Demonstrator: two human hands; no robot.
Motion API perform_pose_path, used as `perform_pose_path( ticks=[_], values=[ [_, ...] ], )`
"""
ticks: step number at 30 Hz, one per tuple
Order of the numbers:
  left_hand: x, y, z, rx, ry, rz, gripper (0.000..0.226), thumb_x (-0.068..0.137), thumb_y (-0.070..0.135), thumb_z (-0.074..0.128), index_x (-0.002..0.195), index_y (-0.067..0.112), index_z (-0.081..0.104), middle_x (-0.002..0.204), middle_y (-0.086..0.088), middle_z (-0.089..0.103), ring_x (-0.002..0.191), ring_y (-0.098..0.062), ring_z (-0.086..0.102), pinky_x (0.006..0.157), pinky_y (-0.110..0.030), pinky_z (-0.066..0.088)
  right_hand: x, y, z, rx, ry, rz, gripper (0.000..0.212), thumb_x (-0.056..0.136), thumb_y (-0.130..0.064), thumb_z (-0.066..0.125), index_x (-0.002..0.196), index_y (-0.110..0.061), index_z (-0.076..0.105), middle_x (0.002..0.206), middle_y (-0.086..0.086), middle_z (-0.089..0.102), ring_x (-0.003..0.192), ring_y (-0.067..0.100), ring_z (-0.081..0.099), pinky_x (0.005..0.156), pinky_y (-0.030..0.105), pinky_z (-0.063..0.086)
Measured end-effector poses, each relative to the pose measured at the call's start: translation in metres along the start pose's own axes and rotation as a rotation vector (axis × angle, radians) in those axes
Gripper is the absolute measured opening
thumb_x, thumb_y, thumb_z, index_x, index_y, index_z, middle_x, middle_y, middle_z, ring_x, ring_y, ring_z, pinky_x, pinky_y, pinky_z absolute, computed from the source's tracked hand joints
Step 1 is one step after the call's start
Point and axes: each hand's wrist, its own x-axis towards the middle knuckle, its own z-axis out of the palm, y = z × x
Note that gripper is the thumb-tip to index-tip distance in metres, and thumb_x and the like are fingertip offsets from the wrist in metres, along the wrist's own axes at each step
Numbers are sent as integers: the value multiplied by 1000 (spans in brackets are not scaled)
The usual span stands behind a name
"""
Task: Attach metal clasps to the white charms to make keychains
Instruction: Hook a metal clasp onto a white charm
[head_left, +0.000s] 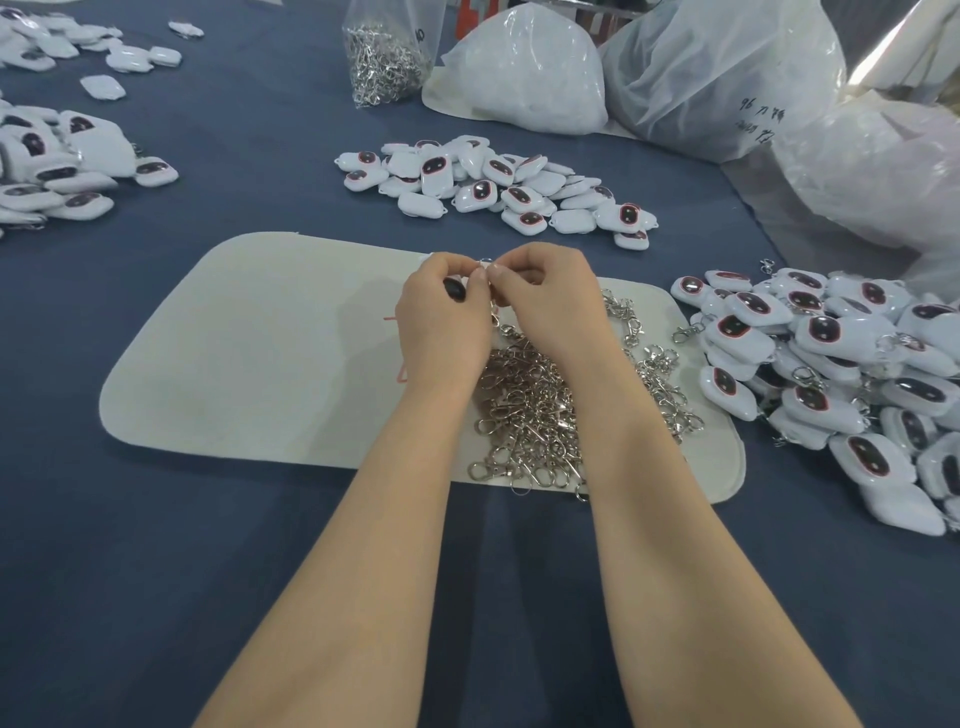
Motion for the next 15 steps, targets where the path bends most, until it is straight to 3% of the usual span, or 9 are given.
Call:
perform_pose_path(
  ticks=[3,6,12,15],
  values=[
    [0,-1,0,14,5,4,8,92,15,56,86,18,59,74,12,56,66,0,51,60,-8,37,0,0,1,-79,-3,-29,12,91,-20,58,92,-16,69,79,-5,67,77,7,61,65,14,43],
    [0,-2,1,17,16,7,7,93,15,55,88,17,61,80,5,60,71,-7,53,65,-16,36,0,0,2,-92,42,-69,7,88,-16,60,92,-17,66,77,-10,61,68,-1,54,61,4,38],
    [-1,-1,0,46,30,15,8,94,17,54,89,17,60,94,-2,65,82,-12,54,76,-23,42,-3,0,5,-102,96,-180,14,83,-7,61,84,-20,57,68,-15,54,58,-7,49,59,4,38],
    [-1,-1,0,69,25,27,8,94,17,54,88,20,57,97,-3,65,83,-13,54,80,-26,43,-3,0,6,-109,97,-194,14,82,-8,61,83,-21,57,69,-14,55,60,-3,49,61,8,38]
  ],
)
